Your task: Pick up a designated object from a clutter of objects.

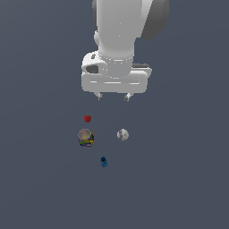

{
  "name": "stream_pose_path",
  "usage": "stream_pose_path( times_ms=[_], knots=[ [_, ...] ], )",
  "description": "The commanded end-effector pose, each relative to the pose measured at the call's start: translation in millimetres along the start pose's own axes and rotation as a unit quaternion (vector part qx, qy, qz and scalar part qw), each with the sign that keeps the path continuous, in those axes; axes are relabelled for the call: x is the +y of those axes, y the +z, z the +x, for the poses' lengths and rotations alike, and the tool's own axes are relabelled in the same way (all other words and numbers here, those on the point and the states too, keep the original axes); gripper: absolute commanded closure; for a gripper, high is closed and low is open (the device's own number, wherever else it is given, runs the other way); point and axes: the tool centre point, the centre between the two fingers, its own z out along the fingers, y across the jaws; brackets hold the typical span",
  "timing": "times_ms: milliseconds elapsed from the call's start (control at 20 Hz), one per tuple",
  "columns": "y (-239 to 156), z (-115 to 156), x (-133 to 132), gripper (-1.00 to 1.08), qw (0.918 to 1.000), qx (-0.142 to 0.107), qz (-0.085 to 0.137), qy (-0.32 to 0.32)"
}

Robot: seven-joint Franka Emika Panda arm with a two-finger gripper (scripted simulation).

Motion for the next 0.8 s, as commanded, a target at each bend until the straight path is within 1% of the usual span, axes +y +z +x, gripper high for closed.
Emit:
stream_pose_path(
  times_ms=[0, 250, 450, 600, 750],
  knots=[
    [2.5, 0.5, -0.6, -0.92, 1.0, 0.0, 0.0, -0.007],
    [12.2, 2.9, -2.5, -0.92, 0.9993, 0.0, -0.001, -0.037],
    [23.9, 5.5, -5.0, -0.92, 0.9974, 0.001, -0.002, -0.072],
    [35.1, 7.7, -7.3, -0.92, 0.9944, 0.002, -0.002, -0.106],
    [48.4, 10.0, -10.2, -0.92, 0.9893, 0.002, -0.002, -0.146]
  ],
)
